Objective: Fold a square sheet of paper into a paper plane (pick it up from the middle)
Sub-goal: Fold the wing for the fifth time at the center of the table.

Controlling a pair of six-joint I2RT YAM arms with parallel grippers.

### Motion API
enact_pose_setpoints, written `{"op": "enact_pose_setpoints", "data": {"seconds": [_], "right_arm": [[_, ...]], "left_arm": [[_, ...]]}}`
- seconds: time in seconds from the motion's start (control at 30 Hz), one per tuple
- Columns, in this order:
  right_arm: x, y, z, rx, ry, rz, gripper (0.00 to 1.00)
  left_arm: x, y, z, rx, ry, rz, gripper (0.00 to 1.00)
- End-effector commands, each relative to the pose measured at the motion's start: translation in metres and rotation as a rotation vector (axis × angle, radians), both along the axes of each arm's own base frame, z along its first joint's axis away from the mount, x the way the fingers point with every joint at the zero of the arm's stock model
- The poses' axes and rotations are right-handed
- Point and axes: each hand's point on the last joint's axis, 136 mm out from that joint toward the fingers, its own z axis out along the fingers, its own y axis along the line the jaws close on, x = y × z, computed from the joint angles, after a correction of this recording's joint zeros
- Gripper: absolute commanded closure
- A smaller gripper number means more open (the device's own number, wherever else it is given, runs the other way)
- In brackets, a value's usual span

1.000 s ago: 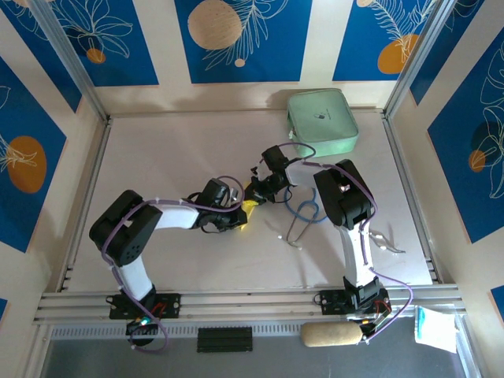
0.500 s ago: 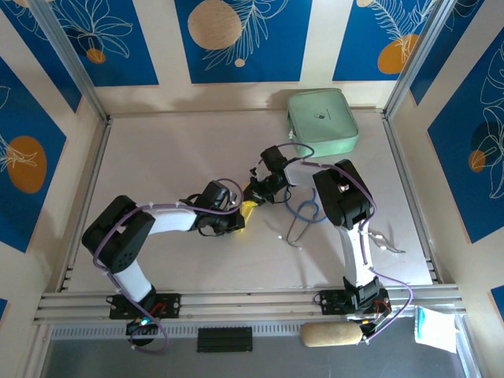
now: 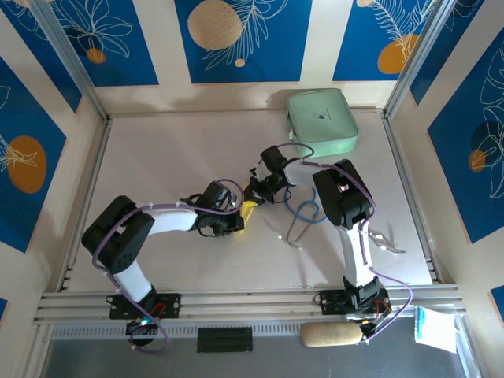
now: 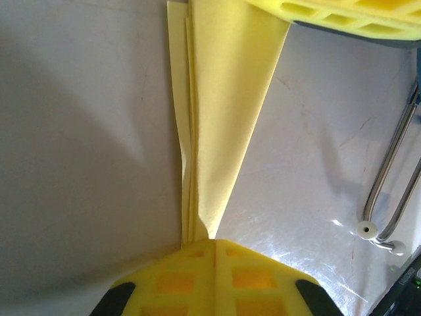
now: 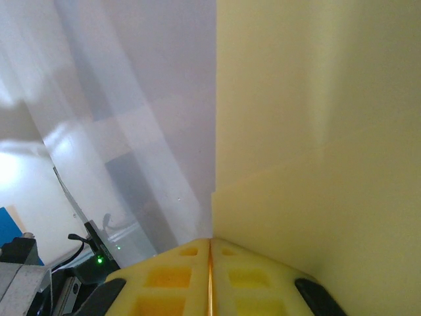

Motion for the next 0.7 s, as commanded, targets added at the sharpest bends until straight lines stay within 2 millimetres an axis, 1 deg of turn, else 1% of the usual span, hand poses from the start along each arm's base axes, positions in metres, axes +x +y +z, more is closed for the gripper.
{"op": "enact_pose_setpoints", "data": {"seconds": [0.0,0.07,0.13,0.27,0.37,0.47,0.67], "right_arm": [[-0.012,-0.023,-0.047,-0.157,0.086,-0.038,0.89],[-0.012,-0.023,-0.047,-0.158,0.088,-0.038,0.89],[-0.013,-0.024,-0.048,-0.159,0.089,-0.038,0.89],[-0.013,-0.024,-0.049,-0.161,0.092,-0.039,0.89],[-0.013,-0.024,-0.049,-0.163,0.095,-0.041,0.89],[-0.013,-0.024,-0.049,-0.165,0.095,-0.039,0.89],[-0.014,-0.025,-0.05,-0.169,0.096,-0.036,0.89]], "left_arm": [[-0.016,0.001,0.014,0.014,0.019,-0.04,0.97],[-0.012,-0.004,0.025,-0.008,-0.003,-0.047,0.96],[-0.012,-0.008,0.027,-0.018,-0.006,-0.052,0.96],[-0.013,-0.013,0.018,-0.02,0.015,-0.059,0.96],[-0.01,-0.016,0.015,-0.015,0.015,-0.059,0.96],[-0.008,-0.014,0.009,0.01,0.02,-0.051,0.96],[-0.01,-0.002,-0.003,0.06,0.024,-0.023,0.97]]}}
